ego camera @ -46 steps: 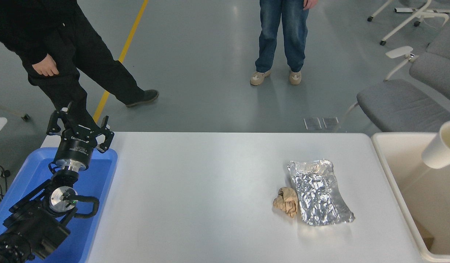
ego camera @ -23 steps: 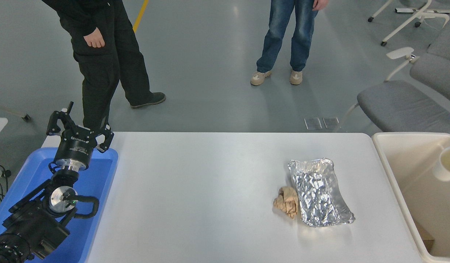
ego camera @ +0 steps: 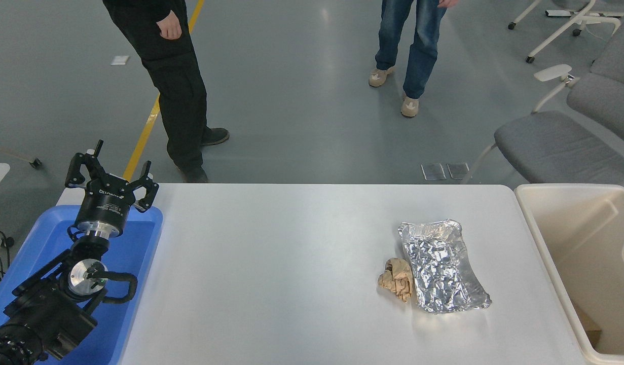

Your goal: Pick up paper cup place in dustbin

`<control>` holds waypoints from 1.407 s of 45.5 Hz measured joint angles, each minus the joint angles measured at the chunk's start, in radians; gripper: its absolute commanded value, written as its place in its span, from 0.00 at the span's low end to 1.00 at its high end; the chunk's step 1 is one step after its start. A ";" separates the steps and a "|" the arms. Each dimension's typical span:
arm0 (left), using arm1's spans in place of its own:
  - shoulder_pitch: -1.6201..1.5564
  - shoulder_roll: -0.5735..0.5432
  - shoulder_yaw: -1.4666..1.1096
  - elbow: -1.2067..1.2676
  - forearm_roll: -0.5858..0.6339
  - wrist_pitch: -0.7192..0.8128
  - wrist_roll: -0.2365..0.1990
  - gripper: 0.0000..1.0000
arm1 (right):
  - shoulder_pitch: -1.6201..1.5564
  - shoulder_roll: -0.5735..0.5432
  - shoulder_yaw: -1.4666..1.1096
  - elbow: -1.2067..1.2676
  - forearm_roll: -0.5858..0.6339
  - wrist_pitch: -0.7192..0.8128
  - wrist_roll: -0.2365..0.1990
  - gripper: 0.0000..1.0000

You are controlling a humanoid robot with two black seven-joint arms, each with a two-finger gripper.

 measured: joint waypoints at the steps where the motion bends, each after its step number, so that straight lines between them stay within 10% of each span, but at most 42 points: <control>1: 0.000 0.000 0.000 0.000 0.000 0.000 0.000 0.99 | -0.003 0.002 0.002 -0.003 0.000 -0.004 0.000 0.00; 9: 0.000 0.000 0.000 0.000 0.000 0.000 0.000 0.99 | -0.022 0.012 0.019 -0.014 0.001 -0.027 0.000 0.00; 12: 0.000 0.000 0.000 0.000 0.000 0.000 0.000 0.99 | -0.025 0.014 0.023 -0.016 0.001 -0.032 0.000 0.50; 14: 0.000 0.000 0.000 0.000 0.000 0.000 0.000 0.99 | -0.025 0.015 0.024 -0.018 0.001 -0.035 0.000 0.63; 41: -0.001 0.000 0.000 0.000 0.000 0.000 0.000 0.99 | 0.042 -0.021 0.039 0.083 0.001 -0.113 0.000 0.85; 47: -0.001 0.000 0.000 0.000 0.000 -0.001 0.000 0.99 | 0.137 -0.089 0.029 0.261 -0.017 -0.114 -0.003 1.00; 64: -0.001 0.000 0.000 0.000 0.000 -0.002 0.000 0.99 | 0.674 -0.250 -0.239 0.909 -0.093 0.029 -0.010 1.00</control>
